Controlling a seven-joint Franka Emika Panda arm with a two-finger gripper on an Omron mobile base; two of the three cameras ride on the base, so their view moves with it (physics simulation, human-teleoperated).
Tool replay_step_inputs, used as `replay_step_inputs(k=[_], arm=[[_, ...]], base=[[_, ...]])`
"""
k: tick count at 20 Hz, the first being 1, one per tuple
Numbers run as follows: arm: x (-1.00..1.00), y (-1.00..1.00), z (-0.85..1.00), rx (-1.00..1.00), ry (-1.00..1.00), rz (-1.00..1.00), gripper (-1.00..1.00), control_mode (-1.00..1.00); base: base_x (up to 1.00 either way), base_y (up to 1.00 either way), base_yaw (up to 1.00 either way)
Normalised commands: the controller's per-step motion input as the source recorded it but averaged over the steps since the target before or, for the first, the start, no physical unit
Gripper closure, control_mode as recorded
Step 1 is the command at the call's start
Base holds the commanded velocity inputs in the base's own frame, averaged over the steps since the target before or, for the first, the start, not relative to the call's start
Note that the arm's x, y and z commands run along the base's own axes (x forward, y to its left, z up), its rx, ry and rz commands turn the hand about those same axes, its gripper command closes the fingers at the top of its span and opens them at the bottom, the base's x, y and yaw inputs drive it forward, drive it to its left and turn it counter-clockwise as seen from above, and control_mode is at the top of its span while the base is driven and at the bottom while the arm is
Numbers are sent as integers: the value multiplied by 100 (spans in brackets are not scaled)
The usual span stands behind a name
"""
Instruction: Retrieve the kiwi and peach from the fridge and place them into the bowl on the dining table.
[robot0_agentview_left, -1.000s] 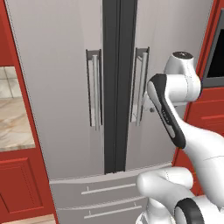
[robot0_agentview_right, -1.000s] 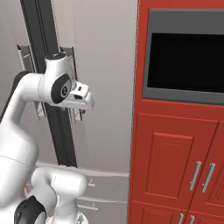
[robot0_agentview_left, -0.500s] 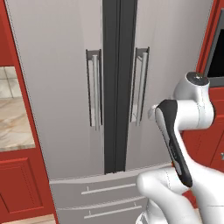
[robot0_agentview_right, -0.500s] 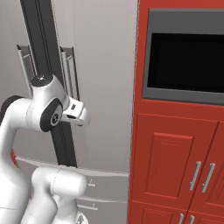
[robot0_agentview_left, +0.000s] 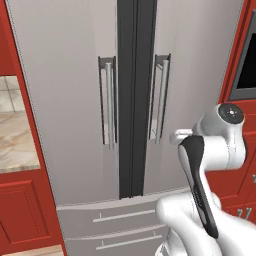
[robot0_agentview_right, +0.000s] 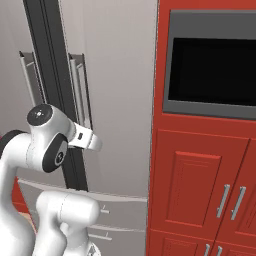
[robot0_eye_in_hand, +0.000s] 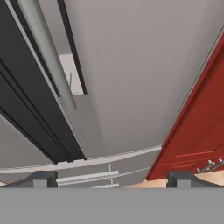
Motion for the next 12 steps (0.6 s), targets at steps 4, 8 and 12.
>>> replay_step_inputs(k=[4, 8, 12], arm=[[-8, 0, -1, 0, -2, 0, -100, 100], [0, 0, 0, 0, 0, 0, -100, 100], [0, 0, 0, 0, 0, 0, -100, 100]], base=[[-10, 0, 0], [-24, 0, 0], [-31, 1, 0]])
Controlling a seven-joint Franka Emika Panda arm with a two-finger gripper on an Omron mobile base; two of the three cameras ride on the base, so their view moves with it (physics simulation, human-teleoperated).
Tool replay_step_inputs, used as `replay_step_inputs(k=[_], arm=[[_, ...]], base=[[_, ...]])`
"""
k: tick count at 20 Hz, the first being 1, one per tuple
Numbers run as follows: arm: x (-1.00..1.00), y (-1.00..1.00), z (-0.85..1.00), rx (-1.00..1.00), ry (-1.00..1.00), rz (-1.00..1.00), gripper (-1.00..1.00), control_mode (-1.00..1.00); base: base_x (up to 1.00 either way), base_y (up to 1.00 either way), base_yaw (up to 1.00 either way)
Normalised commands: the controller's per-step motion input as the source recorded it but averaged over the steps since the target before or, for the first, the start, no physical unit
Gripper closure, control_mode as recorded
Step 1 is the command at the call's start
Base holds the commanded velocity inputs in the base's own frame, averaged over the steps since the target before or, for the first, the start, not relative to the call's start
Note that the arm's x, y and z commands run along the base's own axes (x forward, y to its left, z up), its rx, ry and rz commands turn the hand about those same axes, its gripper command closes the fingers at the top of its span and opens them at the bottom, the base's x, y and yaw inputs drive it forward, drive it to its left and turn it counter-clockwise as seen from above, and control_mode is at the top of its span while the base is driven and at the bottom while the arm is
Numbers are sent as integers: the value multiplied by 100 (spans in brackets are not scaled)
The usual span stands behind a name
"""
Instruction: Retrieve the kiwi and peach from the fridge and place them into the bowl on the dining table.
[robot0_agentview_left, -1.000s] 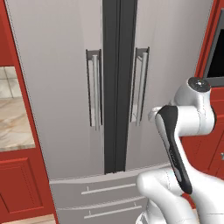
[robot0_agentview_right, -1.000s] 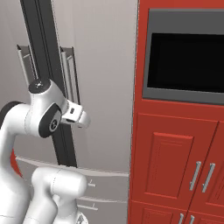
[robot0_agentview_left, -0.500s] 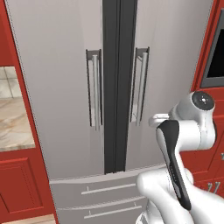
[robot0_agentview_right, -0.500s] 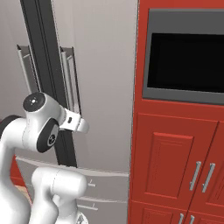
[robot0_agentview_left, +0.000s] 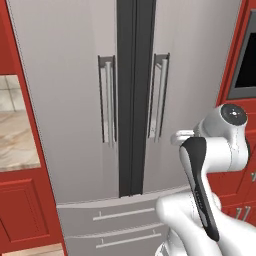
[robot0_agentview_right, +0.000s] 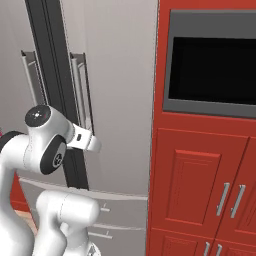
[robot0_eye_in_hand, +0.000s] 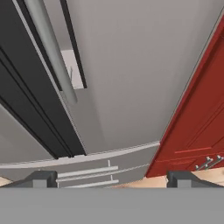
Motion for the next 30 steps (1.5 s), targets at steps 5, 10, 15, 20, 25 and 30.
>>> replay_step_inputs(k=[5, 10, 15, 20, 25, 30], arm=[[0, 0, 0, 0, 0, 0, -100, 100], [0, 0, 0, 0, 0, 0, -100, 100], [0, 0, 0, 0, 0, 0, -100, 100], [0, 0, 0, 0, 0, 0, -100, 100], [0, 0, 0, 0, 0, 0, -100, 100], [0, 0, 0, 0, 0, 0, -100, 100]], base=[[-29, 7, 0], [-40, 25, 3], [-53, 41, 5], [-44, 42, 5], [-44, 27, 5], [-47, 9, 2]])
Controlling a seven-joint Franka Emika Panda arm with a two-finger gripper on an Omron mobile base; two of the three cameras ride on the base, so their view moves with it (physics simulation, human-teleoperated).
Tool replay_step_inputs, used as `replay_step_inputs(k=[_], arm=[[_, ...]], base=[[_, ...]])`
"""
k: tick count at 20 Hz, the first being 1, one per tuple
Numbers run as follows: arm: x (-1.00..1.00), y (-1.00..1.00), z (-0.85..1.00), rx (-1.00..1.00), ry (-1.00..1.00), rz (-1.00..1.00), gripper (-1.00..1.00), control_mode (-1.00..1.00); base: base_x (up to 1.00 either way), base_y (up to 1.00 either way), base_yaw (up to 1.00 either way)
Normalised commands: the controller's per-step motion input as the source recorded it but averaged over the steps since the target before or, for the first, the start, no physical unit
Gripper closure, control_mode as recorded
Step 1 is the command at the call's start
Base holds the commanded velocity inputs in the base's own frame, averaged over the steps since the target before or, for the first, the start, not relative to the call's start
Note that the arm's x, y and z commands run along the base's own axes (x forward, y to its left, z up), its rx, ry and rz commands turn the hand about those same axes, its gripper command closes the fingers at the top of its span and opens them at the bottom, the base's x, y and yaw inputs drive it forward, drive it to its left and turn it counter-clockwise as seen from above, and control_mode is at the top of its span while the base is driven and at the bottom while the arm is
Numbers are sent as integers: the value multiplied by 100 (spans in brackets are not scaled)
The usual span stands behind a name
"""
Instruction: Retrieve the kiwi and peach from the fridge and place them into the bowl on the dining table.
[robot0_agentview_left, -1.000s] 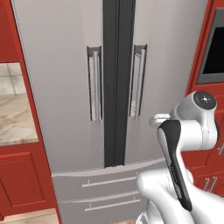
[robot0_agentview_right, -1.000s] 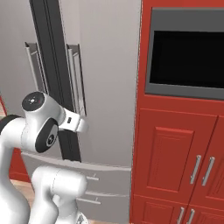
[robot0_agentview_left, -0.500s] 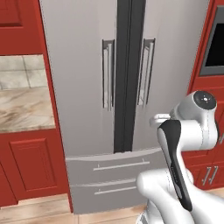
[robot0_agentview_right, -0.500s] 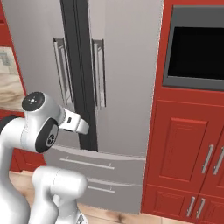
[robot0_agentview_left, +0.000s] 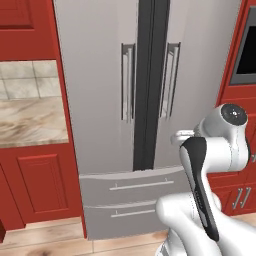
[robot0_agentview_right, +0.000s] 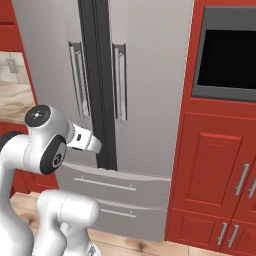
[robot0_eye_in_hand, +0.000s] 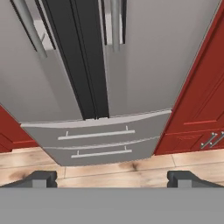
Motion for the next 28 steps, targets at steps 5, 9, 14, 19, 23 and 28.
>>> replay_step_inputs(k=[5, 9, 14, 19, 23, 28], arm=[[0, 0, 0, 0, 0, 0, -100, 100], [0, 0, 0, 0, 0, 0, -100, 100], [0, 0, 0, 0, 0, 0, -100, -100], [13, -16, 17, 0, 0, 0, -100, -100], [41, -36, 36, 1, 0, 0, -100, -100], [48, -34, 44, 1, 0, 0, -100, -100]], base=[[-55, 6, 1], [-17, 2, 0], [0, 0, 0], [0, 0, 0], [0, 0, 0], [0, 0, 0]])
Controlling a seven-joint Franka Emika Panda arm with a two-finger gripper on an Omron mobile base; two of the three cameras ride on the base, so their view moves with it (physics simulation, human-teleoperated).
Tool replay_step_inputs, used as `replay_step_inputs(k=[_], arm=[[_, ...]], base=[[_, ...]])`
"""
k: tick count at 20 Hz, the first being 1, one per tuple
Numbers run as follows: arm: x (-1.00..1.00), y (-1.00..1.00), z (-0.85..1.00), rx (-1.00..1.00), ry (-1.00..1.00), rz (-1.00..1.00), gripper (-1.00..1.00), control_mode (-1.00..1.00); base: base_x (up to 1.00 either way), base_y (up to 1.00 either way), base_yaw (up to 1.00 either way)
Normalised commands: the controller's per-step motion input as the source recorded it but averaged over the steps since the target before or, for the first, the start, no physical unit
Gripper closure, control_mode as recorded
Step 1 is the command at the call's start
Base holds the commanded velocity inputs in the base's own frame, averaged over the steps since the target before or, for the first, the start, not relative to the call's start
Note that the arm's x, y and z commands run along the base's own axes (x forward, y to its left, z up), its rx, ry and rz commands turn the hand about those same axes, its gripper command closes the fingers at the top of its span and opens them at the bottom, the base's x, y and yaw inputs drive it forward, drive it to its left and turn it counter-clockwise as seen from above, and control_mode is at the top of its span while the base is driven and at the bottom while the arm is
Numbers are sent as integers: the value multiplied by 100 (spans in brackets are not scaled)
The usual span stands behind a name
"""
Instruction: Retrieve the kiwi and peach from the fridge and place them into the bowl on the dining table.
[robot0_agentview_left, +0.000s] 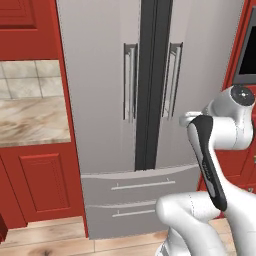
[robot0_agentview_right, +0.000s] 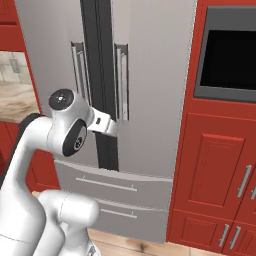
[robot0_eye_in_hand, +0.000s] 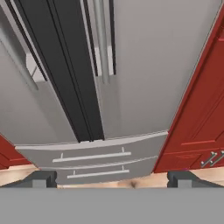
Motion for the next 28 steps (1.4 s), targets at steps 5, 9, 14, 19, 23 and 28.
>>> replay_step_inputs(k=[5, 9, 14, 19, 23, 28], arm=[[60, -4, 28, 0, -2, 7, -100, -100], [75, 0, 12, 0, 0, 4, -100, -100], [72, -1, 0, 0, 1, 0, -100, -100], [70, -3, 0, 0, -8, 0, -100, -100], [70, -12, 0, 0, 0, 0, -100, -100], [68, -18, 0, 0, 0, 0, -100, -100]], base=[[0, 0, 0], [0, 0, 0], [0, 0, 0], [0, 0, 0], [0, 0, 0], [0, 0, 0]])
